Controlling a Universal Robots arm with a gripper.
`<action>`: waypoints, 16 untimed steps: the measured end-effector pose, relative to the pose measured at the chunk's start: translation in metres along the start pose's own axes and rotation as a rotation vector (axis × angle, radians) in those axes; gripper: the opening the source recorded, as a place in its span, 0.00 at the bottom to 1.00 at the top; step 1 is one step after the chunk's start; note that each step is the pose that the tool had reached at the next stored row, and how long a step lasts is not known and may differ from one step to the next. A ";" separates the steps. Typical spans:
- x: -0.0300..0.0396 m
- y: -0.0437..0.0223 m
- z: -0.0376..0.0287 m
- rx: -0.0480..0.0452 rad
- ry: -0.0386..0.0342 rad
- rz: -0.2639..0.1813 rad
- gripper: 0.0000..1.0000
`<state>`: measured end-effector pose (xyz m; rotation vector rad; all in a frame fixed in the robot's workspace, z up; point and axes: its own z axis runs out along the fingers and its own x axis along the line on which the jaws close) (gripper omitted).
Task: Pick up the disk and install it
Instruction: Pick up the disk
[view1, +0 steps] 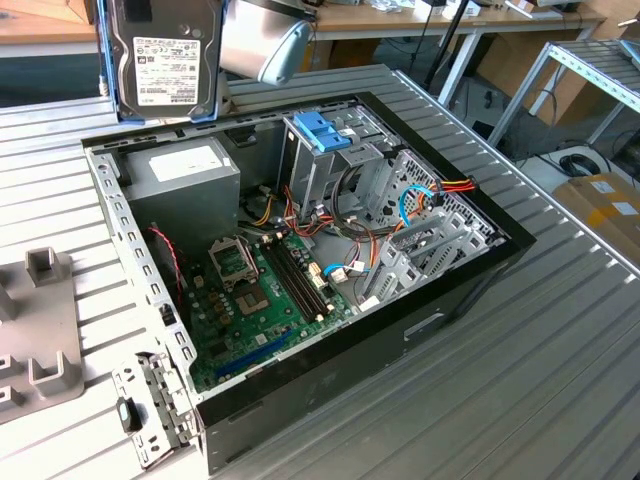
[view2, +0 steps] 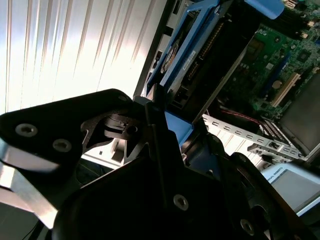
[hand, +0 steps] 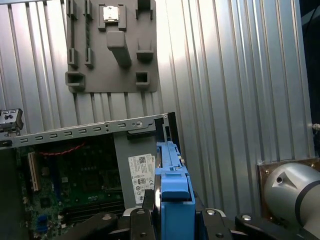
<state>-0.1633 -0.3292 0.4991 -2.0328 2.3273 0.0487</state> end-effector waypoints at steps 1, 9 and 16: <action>-0.0001 -0.0005 0.0000 0.0000 0.0000 0.000 0.37; -0.0008 -0.0062 0.0002 -0.0001 0.0001 0.000 0.37; -0.0013 -0.0098 0.0003 -0.0001 0.0001 0.000 0.37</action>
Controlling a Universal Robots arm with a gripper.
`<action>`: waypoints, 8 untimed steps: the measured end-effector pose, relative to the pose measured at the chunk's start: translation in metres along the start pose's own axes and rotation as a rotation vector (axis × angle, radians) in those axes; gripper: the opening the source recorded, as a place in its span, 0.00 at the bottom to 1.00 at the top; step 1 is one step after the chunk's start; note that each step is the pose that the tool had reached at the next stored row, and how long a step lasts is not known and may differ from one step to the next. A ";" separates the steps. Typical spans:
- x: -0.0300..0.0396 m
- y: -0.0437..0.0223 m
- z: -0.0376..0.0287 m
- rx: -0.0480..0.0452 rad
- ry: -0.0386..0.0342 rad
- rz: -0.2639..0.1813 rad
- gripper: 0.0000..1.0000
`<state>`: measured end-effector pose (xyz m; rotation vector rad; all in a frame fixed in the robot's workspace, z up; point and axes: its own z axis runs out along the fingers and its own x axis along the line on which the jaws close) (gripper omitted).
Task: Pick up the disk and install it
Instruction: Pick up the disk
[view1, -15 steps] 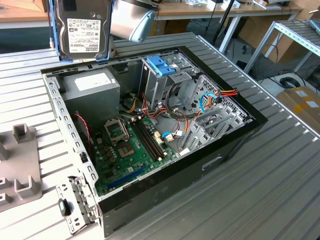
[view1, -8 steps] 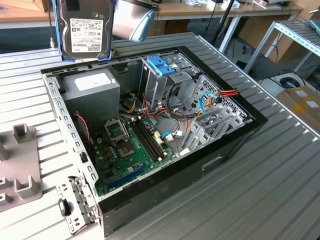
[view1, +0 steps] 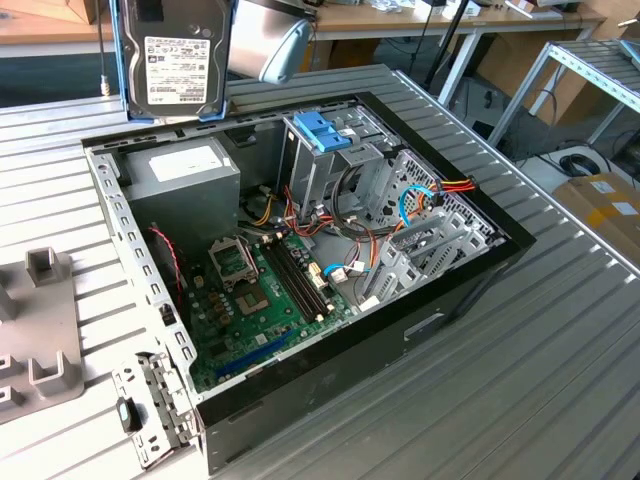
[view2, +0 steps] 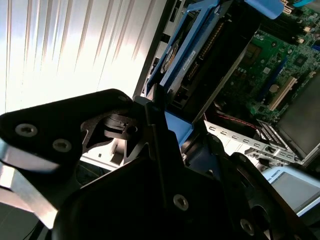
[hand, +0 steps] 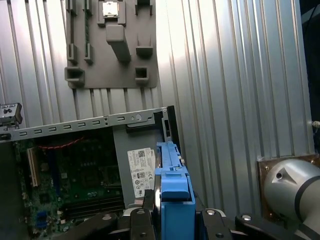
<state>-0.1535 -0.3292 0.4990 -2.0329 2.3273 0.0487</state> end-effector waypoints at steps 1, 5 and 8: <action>0.0000 -0.0004 0.0000 0.0000 0.0000 0.000 0.37; -0.0003 -0.0022 0.0001 0.0000 0.0000 0.000 0.37; -0.0005 -0.0037 0.0001 0.0000 0.0000 0.000 0.37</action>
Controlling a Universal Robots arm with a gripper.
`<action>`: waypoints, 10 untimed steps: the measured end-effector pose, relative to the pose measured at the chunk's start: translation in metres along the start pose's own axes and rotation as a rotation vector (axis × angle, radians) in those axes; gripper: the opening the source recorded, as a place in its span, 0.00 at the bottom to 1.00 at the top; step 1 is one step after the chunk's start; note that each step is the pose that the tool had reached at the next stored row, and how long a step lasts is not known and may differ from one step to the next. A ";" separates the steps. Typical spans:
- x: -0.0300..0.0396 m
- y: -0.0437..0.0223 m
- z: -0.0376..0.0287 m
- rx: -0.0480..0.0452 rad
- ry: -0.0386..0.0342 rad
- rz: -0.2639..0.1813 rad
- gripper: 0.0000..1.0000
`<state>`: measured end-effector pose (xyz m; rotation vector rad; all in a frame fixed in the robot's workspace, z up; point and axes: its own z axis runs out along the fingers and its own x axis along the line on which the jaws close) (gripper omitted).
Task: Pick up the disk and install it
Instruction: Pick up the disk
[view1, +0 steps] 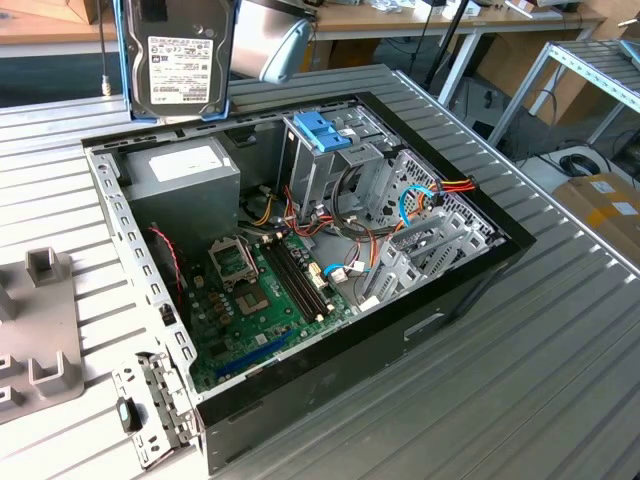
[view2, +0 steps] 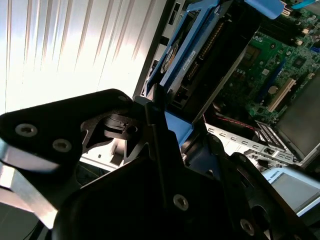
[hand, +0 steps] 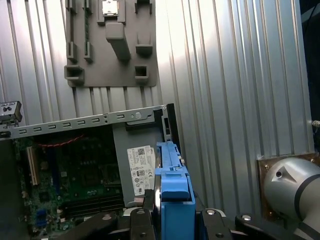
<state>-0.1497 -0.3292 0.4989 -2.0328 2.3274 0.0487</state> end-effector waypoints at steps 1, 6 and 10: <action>-0.0001 -0.0008 0.0000 0.0000 0.0000 0.000 0.37; -0.0005 -0.0035 0.0001 0.0001 -0.0001 0.000 0.37; -0.0008 -0.0061 0.0002 0.0000 0.0000 0.000 0.37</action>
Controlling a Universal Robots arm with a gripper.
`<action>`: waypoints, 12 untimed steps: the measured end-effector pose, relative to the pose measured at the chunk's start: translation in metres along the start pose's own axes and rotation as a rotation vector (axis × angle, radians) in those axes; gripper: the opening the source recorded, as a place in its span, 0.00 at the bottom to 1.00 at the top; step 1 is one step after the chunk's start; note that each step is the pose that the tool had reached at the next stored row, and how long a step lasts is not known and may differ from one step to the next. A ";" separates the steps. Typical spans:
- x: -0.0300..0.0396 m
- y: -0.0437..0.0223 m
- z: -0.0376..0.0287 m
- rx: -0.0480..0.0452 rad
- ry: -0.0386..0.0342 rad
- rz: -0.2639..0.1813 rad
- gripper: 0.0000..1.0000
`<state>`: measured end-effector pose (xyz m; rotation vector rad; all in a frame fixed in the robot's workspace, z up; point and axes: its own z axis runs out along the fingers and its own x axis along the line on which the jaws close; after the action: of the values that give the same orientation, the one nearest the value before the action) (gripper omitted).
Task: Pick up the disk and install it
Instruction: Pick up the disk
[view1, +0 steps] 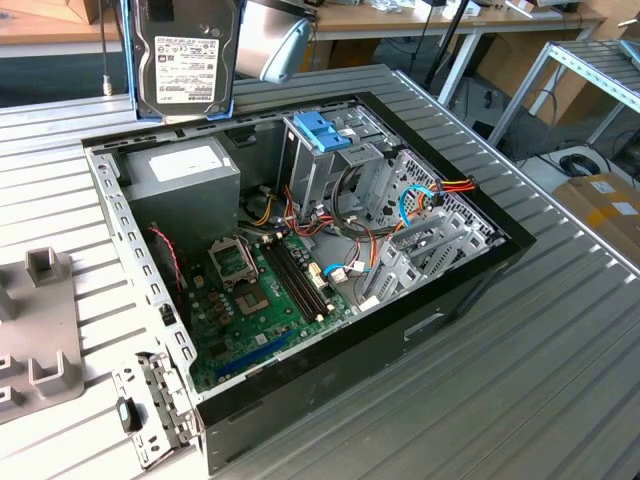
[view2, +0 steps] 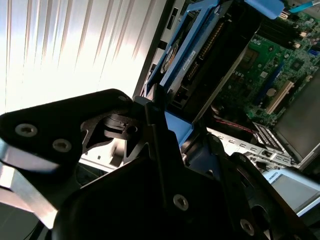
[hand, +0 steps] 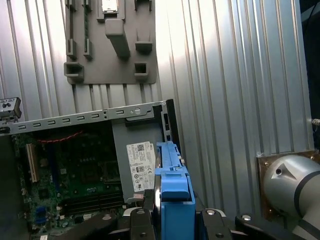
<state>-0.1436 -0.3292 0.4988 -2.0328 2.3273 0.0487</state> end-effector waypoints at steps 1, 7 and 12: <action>-0.0001 -0.0009 0.0000 0.0000 0.0000 0.000 0.37; -0.0005 -0.0038 0.0001 0.0000 0.0000 0.000 0.37; -0.0008 -0.0062 0.0002 0.0000 0.0000 0.000 0.37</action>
<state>-0.1373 -0.3292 0.4987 -2.0328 2.3273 0.0487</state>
